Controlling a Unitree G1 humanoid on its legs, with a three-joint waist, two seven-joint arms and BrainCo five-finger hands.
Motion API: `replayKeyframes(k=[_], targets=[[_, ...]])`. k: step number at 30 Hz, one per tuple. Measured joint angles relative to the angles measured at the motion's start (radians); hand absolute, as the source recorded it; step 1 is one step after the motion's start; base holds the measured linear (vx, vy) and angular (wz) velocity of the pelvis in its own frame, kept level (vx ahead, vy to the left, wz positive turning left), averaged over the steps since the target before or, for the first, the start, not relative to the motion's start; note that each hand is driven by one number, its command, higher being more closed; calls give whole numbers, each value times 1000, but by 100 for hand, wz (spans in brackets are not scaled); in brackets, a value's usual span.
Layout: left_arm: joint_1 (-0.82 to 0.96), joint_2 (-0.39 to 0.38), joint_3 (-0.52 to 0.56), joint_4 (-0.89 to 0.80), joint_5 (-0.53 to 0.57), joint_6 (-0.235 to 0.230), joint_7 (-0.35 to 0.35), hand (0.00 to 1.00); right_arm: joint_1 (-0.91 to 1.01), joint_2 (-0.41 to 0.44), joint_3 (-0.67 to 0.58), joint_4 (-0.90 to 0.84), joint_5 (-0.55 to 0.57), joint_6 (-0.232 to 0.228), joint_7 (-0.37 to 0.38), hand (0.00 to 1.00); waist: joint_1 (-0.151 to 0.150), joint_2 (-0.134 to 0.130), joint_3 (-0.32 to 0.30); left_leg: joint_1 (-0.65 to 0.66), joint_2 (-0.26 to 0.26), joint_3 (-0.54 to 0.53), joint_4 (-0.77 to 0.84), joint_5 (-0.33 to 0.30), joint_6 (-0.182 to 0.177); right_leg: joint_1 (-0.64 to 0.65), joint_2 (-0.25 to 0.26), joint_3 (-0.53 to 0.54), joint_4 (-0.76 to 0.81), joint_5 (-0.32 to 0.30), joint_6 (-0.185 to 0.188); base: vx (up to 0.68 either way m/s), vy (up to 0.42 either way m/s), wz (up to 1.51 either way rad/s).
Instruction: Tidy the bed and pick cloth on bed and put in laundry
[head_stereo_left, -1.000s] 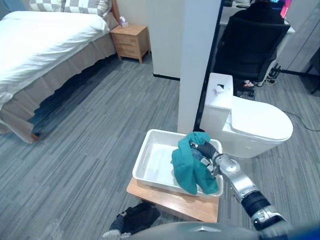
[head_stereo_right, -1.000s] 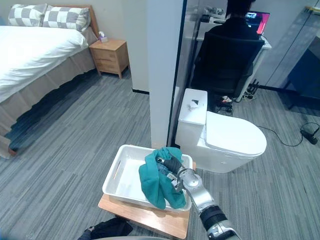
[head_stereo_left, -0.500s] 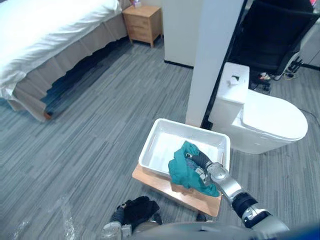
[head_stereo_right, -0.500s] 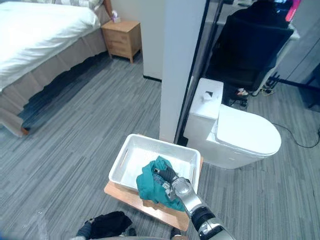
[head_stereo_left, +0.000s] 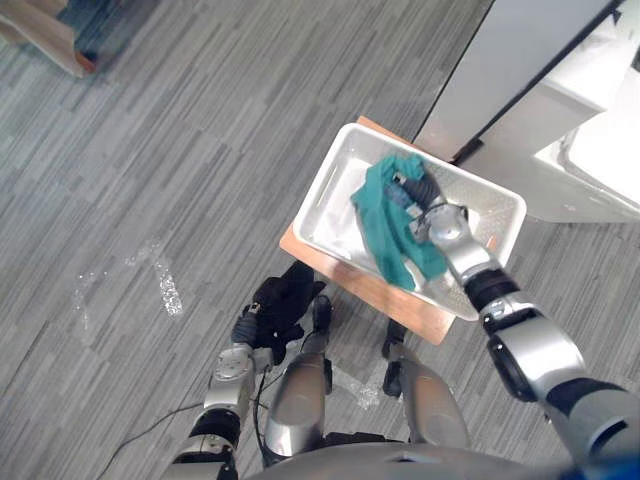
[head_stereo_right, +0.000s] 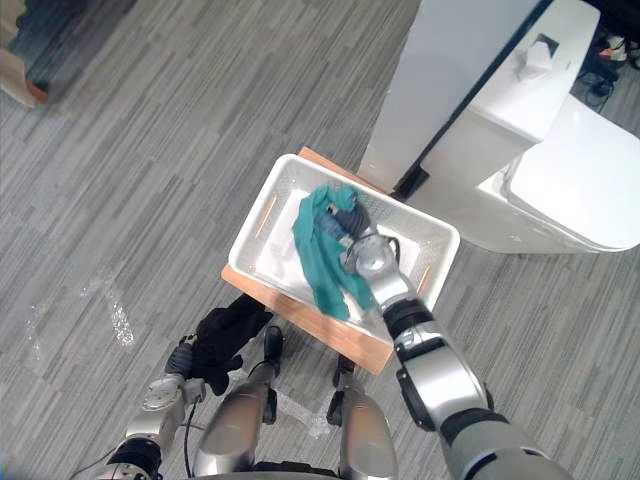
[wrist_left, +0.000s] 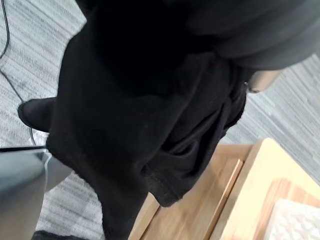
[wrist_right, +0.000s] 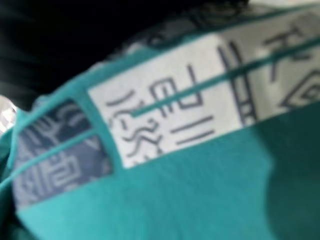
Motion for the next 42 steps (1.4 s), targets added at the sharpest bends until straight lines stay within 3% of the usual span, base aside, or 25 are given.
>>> replayKeyframes(k=[7, 13, 17, 19, 21, 27, 37, 42], targets=[[-6, 1, -1, -18, 0, 2, 2, 100, -5, -10, 29, 0, 97, 3, -1, 0, -1, 0, 10, 6, 2, 24, 1, -1, 0, -8, -1, 24, 21, 0, 0, 18, 11, -3], [9, 1, -4, -59, 4, 34, 14, 100, 72, -11, 26, -46, 117, 2, 3, 0, -2, -2, 9, 94, 5, 50, 12, -22, 0, 68, 1, 61, 37, -8, -2, -30, 9, -5], [23, 0, -10, -78, 11, 84, 15, 100, 188, -4, 23, -136, 115, 10, 23, 0, -6, -23, -9, 143, 4, 72, 0, -21, 3, 106, 1, 72, 33, -20, 4, -49, -13, -8], [65, -1, -10, -77, 17, 119, 15, 100, 284, 0, 24, -190, 109, 27, 44, 0, -21, -50, -68, 162, 4, 73, -1, -21, 3, 137, 3, 72, 11, -26, 7, 0, 0, 0], [98, -4, -11, -76, 18, 134, 15, 100, 329, 3, 24, -211, 81, 36, 49, 0, -28, -59, -111, 175, 4, 75, -1, -25, 3, 154, 5, 72, -3, -26, 7, 37, -10, -2], [165, -11, -11, -66, 53, 153, 16, 100, 417, 0, 25, -283, -45, 66, 65, 0, -36, -55, -206, 222, 6, 103, -7, -42, 0, 211, 10, 92, -48, -21, 13, 14, -6, -11], [212, -14, -11, -24, 43, 160, 60, 100, 436, -11, 25, -290, -161, 162, 130, 0, -63, -55, -252, 269, 4, 132, -7, -62, -6, 270, 11, 111, -104, 2, 15, 28, -3, -8], [218, -16, -9, -24, -42, 160, 118, 100, 526, -57, -91, -330, -157, 214, 122, 0, -70, -38, -276, 287, 4, 150, -7, -74, -9, 279, 12, 124, -104, 4, 17, 41, 12, -9]])
